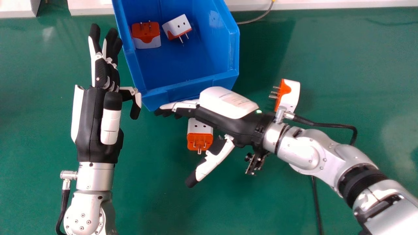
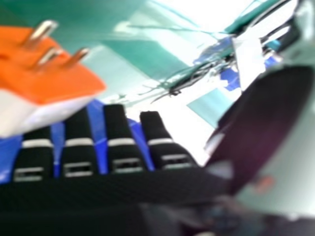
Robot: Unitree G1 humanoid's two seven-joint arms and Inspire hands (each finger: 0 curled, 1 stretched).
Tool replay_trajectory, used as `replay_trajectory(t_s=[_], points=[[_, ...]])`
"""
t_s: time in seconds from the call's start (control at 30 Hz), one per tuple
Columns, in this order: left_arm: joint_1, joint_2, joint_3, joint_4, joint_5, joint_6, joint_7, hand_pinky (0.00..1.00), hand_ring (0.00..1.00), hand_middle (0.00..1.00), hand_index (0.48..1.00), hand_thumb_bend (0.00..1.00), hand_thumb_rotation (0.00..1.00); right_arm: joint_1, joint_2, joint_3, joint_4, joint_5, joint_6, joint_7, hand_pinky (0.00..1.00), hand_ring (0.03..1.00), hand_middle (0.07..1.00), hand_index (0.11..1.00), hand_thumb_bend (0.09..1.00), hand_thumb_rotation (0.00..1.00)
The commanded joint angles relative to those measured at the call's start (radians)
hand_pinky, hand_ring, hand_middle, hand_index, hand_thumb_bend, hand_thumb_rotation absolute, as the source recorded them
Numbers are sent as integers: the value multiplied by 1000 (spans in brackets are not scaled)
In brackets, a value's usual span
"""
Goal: Pick all objects and put in blue box
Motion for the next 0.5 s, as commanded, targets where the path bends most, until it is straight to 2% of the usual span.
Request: replay_trajectory(t_s=[0.0,0.2,0.47], points=[[-2,3,-2,-18,2,-15,2,0,1000,1000,1000,1000,958,-49,18,8,8,0,9,-17,698,775,834,855,1000,438],[-3,1,-5,-26,3,-10,4,0,1000,1000,1000,1000,959,-93,52,48,63,-28,76,-6,688,765,829,857,1000,420],[-5,0,-2,-21,-13,-11,-9,0,1000,1000,1000,1000,958,-123,67,79,116,-44,146,3,686,764,829,857,1000,406]])
